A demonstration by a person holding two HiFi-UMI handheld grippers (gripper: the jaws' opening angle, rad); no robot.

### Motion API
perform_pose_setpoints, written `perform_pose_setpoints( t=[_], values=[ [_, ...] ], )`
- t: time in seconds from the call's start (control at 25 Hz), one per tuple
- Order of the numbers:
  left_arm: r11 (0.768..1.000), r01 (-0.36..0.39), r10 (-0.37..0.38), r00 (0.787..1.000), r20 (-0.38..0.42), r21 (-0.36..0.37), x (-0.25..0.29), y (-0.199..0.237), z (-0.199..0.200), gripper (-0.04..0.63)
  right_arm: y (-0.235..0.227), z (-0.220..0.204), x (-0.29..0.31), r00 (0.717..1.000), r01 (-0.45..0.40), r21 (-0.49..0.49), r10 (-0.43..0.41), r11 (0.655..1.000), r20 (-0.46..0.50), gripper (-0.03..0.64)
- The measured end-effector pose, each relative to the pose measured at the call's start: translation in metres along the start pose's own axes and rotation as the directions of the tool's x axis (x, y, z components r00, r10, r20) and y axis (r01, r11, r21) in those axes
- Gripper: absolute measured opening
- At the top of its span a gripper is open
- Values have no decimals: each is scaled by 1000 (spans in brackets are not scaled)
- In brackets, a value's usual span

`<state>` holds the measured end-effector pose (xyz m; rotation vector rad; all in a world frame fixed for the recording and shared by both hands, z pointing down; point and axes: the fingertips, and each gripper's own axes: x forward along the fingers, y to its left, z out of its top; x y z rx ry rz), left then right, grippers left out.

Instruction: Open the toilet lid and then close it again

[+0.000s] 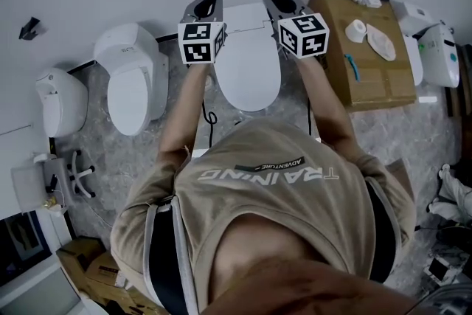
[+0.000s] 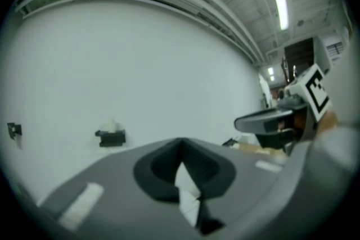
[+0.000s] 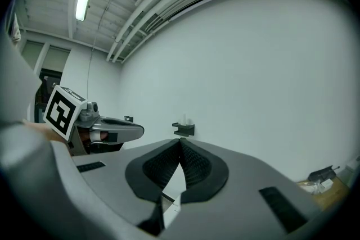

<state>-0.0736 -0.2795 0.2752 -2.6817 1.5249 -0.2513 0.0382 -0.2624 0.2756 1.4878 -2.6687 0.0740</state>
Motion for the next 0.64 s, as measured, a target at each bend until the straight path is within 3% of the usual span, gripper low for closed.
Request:
perform_pose_setpoints(
  t=[0.64],
  values=[
    [1000, 17, -17, 1000, 10, -9, 12, 2, -2, 3, 0, -7, 7, 1000, -13, -4, 13, 1000, 0, 11]
  ],
)
